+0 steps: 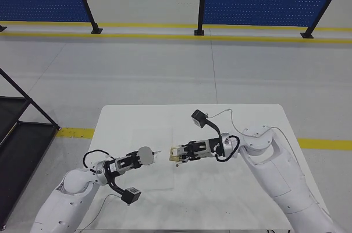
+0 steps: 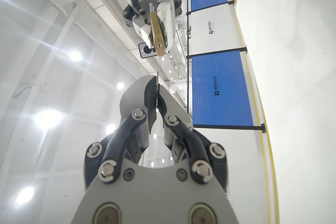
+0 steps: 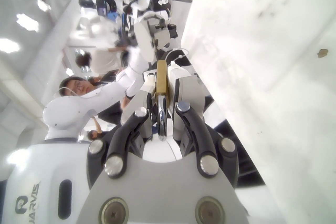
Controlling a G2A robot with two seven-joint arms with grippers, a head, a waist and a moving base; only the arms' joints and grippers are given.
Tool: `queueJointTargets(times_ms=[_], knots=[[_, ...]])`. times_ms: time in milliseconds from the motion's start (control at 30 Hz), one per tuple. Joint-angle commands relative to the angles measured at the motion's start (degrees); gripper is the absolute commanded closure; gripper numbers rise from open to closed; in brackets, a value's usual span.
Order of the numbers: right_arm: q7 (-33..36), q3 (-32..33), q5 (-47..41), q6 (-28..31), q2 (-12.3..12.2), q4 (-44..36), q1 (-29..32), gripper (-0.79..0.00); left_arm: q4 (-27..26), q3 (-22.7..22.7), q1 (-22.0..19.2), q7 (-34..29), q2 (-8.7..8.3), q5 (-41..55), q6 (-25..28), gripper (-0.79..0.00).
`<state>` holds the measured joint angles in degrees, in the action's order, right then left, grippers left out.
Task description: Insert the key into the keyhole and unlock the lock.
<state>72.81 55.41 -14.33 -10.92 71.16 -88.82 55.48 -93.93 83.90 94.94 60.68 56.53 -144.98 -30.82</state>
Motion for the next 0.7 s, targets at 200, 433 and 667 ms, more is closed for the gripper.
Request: queueJointTargets(times_ms=[200, 433, 667], knots=[[4.78, -3.28, -5.88, -0.33, 1.14, 6.81, -6.04, 0.000, 0.41, -0.41, -0.48, 2.63, -0.14, 2.38, 0.71, 0.000], [3.47, -5.79, -5.96, 0.24, 1.76, 8.37, -7.88, 0.000, 0.05, -1.12, -0.84, 4.18, -0.21, 3.38, 1.30, 0.000], [3.62, -6.90, -6.23, 0.86, 1.92, 9.00, -8.60, 0.000, 0.04, -1.45, -1.01, 4.60, -0.27, 3.81, 1.37, 0.000]])
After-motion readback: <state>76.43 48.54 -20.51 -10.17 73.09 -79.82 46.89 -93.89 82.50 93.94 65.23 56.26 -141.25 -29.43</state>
